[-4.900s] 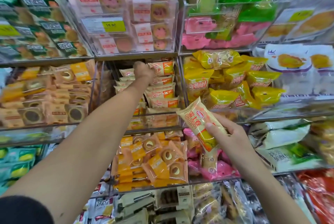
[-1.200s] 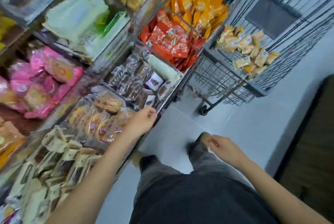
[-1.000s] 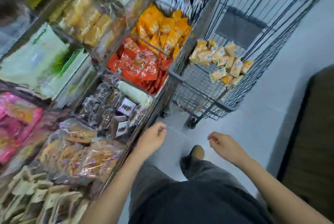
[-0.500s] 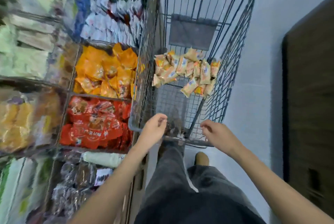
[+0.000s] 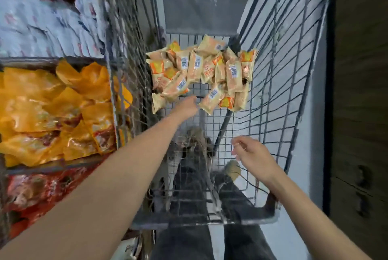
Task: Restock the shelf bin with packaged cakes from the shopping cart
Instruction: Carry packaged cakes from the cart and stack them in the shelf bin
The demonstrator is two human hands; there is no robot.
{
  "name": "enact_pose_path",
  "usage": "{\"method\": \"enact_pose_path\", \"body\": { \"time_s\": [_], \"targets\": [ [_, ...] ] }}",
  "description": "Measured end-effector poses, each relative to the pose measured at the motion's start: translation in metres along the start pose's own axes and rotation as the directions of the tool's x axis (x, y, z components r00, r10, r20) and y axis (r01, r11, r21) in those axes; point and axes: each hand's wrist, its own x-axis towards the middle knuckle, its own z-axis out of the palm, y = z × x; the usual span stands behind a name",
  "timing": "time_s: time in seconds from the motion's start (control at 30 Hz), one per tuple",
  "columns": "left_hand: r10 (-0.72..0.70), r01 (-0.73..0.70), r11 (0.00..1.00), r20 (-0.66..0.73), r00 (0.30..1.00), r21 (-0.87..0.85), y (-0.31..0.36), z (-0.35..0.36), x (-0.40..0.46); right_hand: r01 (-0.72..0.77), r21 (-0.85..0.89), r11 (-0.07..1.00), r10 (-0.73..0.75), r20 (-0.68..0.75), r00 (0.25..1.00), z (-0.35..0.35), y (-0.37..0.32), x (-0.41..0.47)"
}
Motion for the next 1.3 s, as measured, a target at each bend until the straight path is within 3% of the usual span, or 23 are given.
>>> {"method": "enact_pose_path", "body": {
  "time_s": [0.1,0.23,0.33,0.5,0.63,0.73,0.87,0.93,1.03,1.13,1.3],
  "targets": [
    [0.038,-0.038,0.999,-0.002,0.999,-0.001,0.008,0.025,0.029,-0.017,-0.014,1.000,0.017,0.012,1.000,0.002,0.008,0.012],
    [0.028,-0.022,0.999,-0.146,0.989,0.043,0.012,0.046,0.048,-0.043,0.038,0.998,0.043,-0.005,0.999,0.001,0.011,0.014],
    [-0.002,-0.001,1.000,-0.229,0.973,-0.017,0.016,0.054,0.055,-0.058,0.080,0.995,0.060,-0.028,0.998,-0.001,0.010,0.011],
    [0.093,-0.093,0.996,-0.199,0.976,0.011,0.017,0.050,0.053,-0.080,0.087,0.993,0.083,-0.021,0.996,0.003,0.008,0.007],
    [0.108,-0.129,0.982,-0.150,0.983,-0.137,0.021,0.045,0.024,-0.099,0.202,0.974,0.107,-0.027,0.994,0.007,0.001,0.006],
    [0.233,-0.248,0.965,-0.153,0.960,-0.085,0.028,0.042,-0.017,-0.106,0.446,0.888,0.170,-0.106,0.980,0.009,-0.011,0.007],
    [0.500,-0.485,0.866,-0.193,0.844,0.122,0.038,0.039,-0.073,-0.087,0.712,0.697,0.314,-0.194,0.929,0.003,-0.022,0.008],
    [0.543,-0.524,0.840,-0.212,0.813,0.142,0.041,0.038,-0.092,-0.088,0.765,0.638,0.340,-0.177,0.923,-0.001,-0.022,0.010],
    [0.598,-0.579,0.802,-0.174,0.783,0.149,0.042,0.037,-0.110,-0.077,0.749,0.659,0.294,-0.162,0.942,-0.004,-0.017,0.009],
    [0.610,-0.609,0.792,-0.081,0.788,0.043,0.042,0.038,-0.119,-0.075,0.701,0.710,0.250,-0.151,0.956,-0.006,-0.013,0.009],
    [0.508,-0.464,0.838,0.096,0.856,-0.287,0.032,0.026,-0.123,-0.100,0.642,0.760,0.276,-0.180,0.944,-0.007,-0.005,0.013]
  ]
}}
